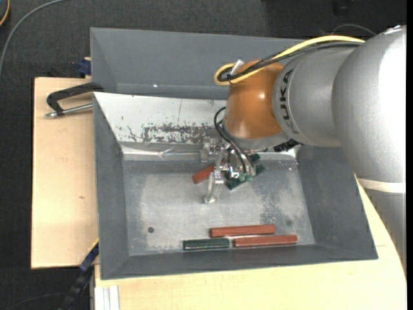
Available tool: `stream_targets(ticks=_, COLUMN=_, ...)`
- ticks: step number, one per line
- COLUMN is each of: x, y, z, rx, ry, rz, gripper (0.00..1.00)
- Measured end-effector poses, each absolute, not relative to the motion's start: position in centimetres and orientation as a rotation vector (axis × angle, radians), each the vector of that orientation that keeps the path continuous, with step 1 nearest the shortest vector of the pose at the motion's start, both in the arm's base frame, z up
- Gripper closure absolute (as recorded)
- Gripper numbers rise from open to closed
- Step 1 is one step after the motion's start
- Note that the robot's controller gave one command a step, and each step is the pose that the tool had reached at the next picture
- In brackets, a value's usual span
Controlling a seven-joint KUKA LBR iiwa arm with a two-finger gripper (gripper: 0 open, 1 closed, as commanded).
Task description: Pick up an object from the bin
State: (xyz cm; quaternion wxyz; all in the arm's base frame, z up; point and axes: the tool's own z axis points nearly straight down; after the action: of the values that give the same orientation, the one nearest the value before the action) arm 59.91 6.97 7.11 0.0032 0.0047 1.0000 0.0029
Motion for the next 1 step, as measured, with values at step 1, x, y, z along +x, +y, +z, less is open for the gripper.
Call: stream_targets(ticks=1, x=59.90, y=6.48, z=7.10, rx=0.022, ry=3.136, rz=0.003, gripper=1.00)
